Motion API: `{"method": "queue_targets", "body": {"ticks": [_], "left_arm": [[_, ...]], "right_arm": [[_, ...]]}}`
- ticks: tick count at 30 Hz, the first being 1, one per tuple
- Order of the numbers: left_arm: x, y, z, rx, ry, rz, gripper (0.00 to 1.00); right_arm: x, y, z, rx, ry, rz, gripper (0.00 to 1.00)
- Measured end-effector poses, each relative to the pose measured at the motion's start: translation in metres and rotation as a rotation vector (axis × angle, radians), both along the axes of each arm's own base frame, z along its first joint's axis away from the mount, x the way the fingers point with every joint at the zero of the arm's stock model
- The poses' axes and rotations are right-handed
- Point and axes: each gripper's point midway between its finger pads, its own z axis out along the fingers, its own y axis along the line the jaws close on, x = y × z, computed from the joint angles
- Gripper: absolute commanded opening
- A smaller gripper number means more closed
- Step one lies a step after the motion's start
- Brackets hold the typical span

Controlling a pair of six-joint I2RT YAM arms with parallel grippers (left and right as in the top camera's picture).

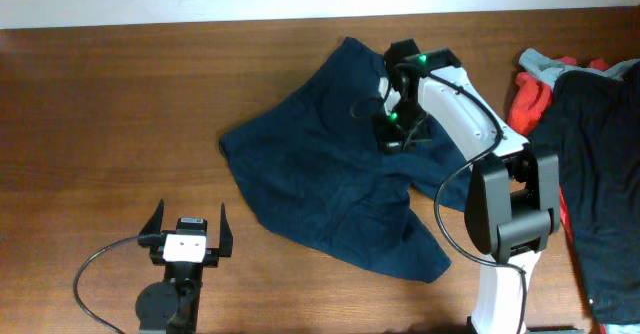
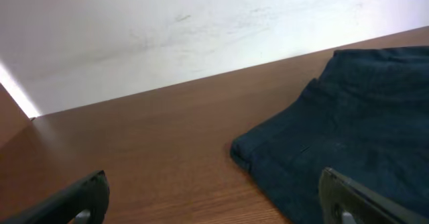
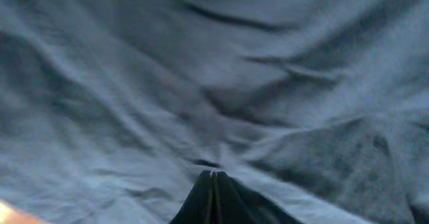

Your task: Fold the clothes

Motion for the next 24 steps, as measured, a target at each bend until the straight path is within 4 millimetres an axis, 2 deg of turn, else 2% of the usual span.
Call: {"method": "queue_targets", "body": {"ticks": [8,15,18,24], "left_arm": [[0.0,0.0,0.0,0.0,0.0,0.0,0.99],[0.0,0.0,0.0,0.0,0.0,0.0,0.99],[0.0,0.0,0.0,0.0,0.0,0.0,0.99],[0.0,0.0,0.0,0.0,0.0,0.0,0.99]], "right_arm": [[-0.005,-0.011,-0.031,-0.056,-0.003,-0.017,0.04],[-0.001,-0.025,-0.057,-0.116,-0.058,-0.022,0.04],[0.012,-0.031,-0.057,-0.143,-0.113,-0.031,0.04],[0.058,-0.054,-0.054,-0.17,-0.29,-0.093,0.04]]}}
